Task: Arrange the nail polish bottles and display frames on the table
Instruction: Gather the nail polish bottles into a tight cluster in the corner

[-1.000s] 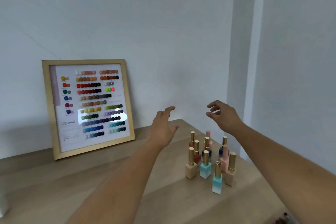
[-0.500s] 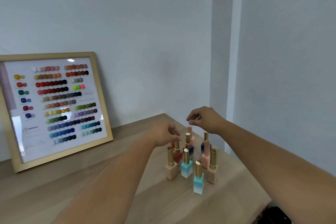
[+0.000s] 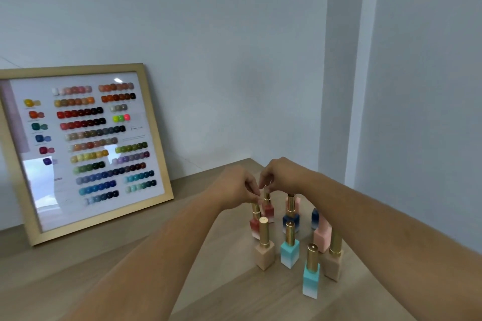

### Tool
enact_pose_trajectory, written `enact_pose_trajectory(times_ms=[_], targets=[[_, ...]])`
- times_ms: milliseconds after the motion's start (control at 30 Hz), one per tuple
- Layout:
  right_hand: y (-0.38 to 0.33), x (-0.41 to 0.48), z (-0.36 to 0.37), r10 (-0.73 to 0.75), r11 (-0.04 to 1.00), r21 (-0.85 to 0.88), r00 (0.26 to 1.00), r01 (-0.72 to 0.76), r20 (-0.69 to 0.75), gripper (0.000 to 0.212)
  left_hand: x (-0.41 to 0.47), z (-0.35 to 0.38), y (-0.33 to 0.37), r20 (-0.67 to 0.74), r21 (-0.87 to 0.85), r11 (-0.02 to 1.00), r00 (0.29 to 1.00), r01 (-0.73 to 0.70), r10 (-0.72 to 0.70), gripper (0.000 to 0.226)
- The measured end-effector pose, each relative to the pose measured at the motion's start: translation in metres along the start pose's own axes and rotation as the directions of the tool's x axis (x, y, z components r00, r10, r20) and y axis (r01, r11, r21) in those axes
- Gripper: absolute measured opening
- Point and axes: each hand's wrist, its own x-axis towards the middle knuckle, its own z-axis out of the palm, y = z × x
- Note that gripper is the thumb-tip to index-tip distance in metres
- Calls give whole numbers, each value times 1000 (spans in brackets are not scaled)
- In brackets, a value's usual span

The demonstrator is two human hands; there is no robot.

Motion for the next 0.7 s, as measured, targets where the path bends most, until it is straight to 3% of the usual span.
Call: enact_pose_trajectory(times_ms=[433, 700], targets=[[28, 30, -25, 59, 998, 16, 974, -57, -220, 16, 37, -10, -25, -182, -3, 999, 982, 44, -44, 7], [75, 90, -26, 65, 998, 3, 975, -66, -212, 15, 108, -2, -48, -256, 32, 998, 965, 61, -51, 10]])
